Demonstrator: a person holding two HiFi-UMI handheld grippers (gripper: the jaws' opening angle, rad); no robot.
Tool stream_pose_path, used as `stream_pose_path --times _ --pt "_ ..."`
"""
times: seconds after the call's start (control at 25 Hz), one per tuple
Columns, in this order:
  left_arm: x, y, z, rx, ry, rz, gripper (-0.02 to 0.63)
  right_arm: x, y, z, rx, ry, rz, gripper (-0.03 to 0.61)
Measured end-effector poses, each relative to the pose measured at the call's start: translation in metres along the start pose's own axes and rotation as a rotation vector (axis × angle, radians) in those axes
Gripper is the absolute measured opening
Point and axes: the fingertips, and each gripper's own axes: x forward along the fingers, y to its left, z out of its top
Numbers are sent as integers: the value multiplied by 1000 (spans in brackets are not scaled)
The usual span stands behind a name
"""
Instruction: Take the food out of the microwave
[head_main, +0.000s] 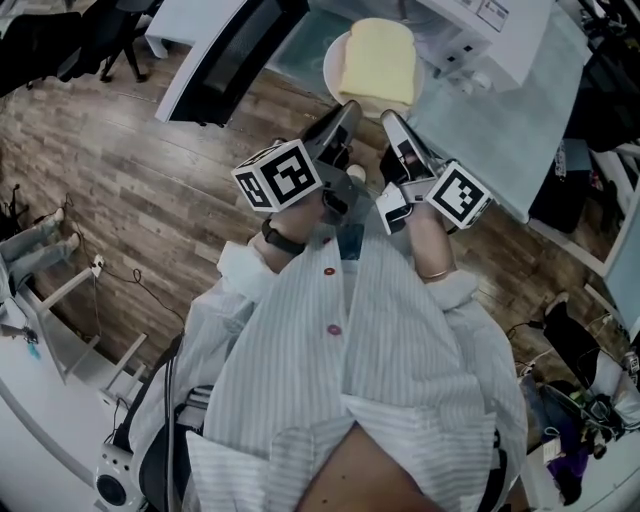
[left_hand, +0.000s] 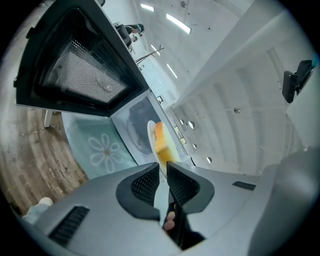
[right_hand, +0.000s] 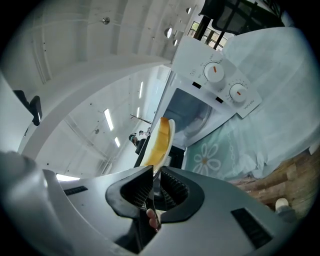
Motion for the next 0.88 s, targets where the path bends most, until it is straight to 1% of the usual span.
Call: stream_pose_path --times 0.12,0.36,0.72,0.88 --pt "-1 -1 4 -10 -11 -10 55 2 3 0 -3 -1 8 66" --pt "3 -4 6 4 -8 -10 54 1 3 8 1 -14 10 66" --pt "10 -13 6 2 27 -44 55 -2 5 15 -11 -28 9 64" --pt "10 -15 7 4 48 -50 54 -3 7 16 -36 -25 7 64"
